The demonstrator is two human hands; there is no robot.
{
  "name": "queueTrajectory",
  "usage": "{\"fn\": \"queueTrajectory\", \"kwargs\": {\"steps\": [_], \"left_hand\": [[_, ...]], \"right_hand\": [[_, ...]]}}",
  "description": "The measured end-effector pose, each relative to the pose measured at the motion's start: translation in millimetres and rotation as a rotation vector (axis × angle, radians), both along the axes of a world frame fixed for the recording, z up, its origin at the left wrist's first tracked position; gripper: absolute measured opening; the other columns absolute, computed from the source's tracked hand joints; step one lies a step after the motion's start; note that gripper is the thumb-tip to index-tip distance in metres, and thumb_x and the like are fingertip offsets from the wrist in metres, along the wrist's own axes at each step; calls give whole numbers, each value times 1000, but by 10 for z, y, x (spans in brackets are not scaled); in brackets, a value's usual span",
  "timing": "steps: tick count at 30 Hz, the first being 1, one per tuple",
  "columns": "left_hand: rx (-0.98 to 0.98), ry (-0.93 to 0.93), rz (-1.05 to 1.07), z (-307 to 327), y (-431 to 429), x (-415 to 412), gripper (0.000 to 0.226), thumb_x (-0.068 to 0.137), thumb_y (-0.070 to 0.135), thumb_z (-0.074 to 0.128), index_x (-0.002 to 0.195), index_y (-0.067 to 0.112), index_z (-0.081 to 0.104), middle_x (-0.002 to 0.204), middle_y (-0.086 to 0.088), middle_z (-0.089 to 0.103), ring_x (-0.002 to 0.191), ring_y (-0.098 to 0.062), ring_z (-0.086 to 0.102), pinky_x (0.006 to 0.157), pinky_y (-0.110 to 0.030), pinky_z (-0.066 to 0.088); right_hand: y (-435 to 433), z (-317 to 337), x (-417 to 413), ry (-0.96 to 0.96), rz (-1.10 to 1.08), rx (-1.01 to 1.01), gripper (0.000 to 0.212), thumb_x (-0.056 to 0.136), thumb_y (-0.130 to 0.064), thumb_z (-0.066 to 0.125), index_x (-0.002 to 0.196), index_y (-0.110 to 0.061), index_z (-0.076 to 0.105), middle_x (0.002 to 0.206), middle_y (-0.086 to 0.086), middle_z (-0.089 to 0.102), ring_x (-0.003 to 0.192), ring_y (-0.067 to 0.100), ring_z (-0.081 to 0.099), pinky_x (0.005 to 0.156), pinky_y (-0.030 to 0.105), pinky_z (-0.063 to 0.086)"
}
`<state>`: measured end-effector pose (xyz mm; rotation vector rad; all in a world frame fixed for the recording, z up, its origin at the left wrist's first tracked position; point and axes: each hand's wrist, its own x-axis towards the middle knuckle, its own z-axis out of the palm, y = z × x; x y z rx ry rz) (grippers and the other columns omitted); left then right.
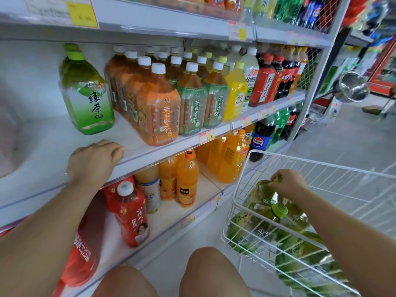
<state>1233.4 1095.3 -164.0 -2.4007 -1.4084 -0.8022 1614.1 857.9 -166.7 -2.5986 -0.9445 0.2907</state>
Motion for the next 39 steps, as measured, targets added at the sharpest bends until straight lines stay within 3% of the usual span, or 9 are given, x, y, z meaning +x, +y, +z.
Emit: {"fn": "queueTrajectory", "kwargs": {"steps": [4, 10, 15, 18, 21, 24, 29, 35, 39], "left_hand": [[-162, -5, 34, 70, -30, 26, 27, 97, 32, 43, 107, 21, 65, 112, -6, 60, 97, -31, 60, 77, -37, 42], [-231, -7, 28, 114, -52, 13, 25, 97, 31, 42, 102, 22, 65, 111, -5, 58, 95, -30, 58, 75, -36, 43], [-359, -49, -5, 175, -45, 29, 23, 97, 32, 43, 100, 24, 65, 111, -2, 57, 100, -25, 55, 76, -34, 43], [-451, -105, -47, 180, -17, -2, 20, 95, 32, 48, 103, 24, 65, 112, 1, 61, 101, -23, 57, 81, -33, 45], [-514, -356, -78, 203, -2, -101, 23, 93, 32, 55, 108, 18, 66, 107, 2, 66, 100, -20, 59, 87, -29, 43], [-587, -759, -114, 277, 8, -213, 22, 95, 26, 53, 104, 10, 65, 97, -3, 66, 92, -19, 60, 79, -24, 42], [-718, -1333, -184, 304, 51, -332, 17, 97, 14, 48, 113, 8, 53, 94, -4, 56, 79, -14, 54, 70, -26, 46], [-732, -1114, -140, 232, 196, -294, 48, 84, -8, 51, 125, 19, 49, 102, 3, 60, 99, -19, 58, 92, -41, 47], [-774, -1048, -293, 279, 113, -289, 56, 81, -8, 56, 121, 30, 45, 103, 11, 63, 90, 5, 62, 79, -18, 49]], "right_hand": [[14, 202, -140, -140, 82, 190, 17, 86, -12, 58, 102, -15, 64, 110, 16, 58, 85, 31, 59, 68, 32, 48], [54, 1287, -425, -314, 391, 563, 26, 87, -9, 59, 113, -13, 62, 103, 5, 58, 80, 18, 51, 70, 22, 37], [200, 1965, -765, -229, 630, 643, 24, 88, -15, 62, 111, -19, 60, 88, 8, 64, 74, 29, 61, 71, 38, 53], [370, 2106, -1030, -139, 785, 642, 22, 89, -17, 61, 110, -25, 57, 97, -3, 62, 83, 15, 61, 78, 27, 50], [653, 2105, -1390, -131, 933, 598, 23, 91, -18, 59, 112, -25, 56, 97, -13, 58, 86, 21, 59, 76, 27, 49], [1015, 2064, -1694, -143, 1054, 591, 24, 92, -16, 56, 116, -20, 55, 93, -25, 48, 79, -1, 54, 70, 11, 41], [1616, 2093, -2105, -273, 1199, 607, 26, 92, -12, 56, 118, -11, 55, 105, -6, 51, 87, -1, 41, 76, -1, 27], [2093, 1804, -2386, -341, 1377, 510, 25, 90, -5, 53, 114, -9, 58, 111, 9, 54, 104, 20, 50, 94, 30, 39], [2337, 1637, -2476, -377, 1334, 579, 32, 91, -2, 50, 121, -11, 57, 125, 10, 50, 117, 27, 45, 103, 34, 33]]}}
